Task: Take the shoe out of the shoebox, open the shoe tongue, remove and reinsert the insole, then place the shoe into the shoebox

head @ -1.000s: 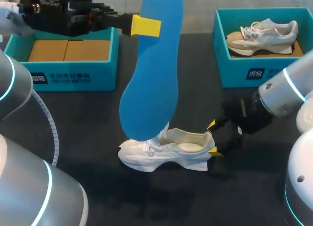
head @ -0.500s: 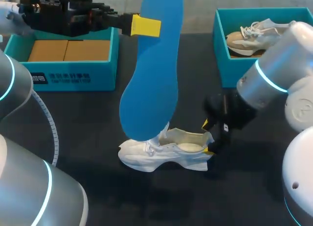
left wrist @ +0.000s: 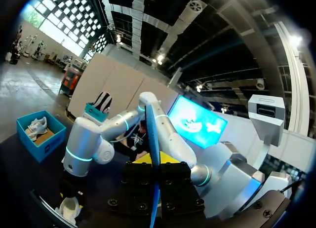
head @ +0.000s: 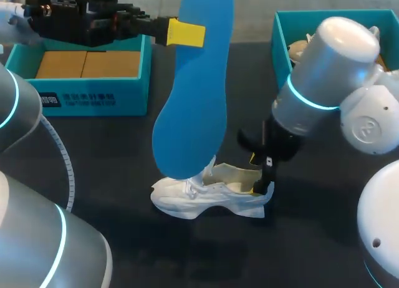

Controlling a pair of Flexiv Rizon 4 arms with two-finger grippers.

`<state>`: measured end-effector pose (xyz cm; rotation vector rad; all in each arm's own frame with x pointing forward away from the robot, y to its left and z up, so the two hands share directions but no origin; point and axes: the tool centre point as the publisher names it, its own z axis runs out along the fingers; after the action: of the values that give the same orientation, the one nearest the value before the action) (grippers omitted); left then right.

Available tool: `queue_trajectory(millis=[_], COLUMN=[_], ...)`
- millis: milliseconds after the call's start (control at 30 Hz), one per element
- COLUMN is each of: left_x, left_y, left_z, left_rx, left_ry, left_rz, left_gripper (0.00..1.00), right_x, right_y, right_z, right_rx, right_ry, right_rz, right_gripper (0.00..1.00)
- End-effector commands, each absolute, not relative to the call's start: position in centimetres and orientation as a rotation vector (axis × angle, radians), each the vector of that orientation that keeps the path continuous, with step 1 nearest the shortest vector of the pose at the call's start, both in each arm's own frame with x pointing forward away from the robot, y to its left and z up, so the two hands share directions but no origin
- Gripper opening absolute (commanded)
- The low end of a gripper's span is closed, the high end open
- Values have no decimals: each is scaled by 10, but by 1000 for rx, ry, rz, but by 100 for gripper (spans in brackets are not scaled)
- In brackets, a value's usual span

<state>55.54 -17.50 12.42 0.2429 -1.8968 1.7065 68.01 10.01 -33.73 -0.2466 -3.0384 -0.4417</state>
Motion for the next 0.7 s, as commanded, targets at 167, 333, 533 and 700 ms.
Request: queue_trajectory(millis=[167,333,533,700], left_x=[556,556,556,556], left_y=[-176,-176,-176,-176], left_z=[124,124,124,124], left_rx=[242,242,242,242], left_ry=[-1899,-1899,-1899,-1899], left_rz=[1704,1704,1704,1704], left_gripper=[0,0,0,0], right_x=[676,675,684,695], right_y=[107,107,110,115], right_z=[-335,-332,-328,-326], right_rx=[-263,-264,-234,-199], right_ry=[-3071,-3074,-3083,-3095], right_rz=[-101,-75,-70,-81], right_gripper=[100,100,100,100])
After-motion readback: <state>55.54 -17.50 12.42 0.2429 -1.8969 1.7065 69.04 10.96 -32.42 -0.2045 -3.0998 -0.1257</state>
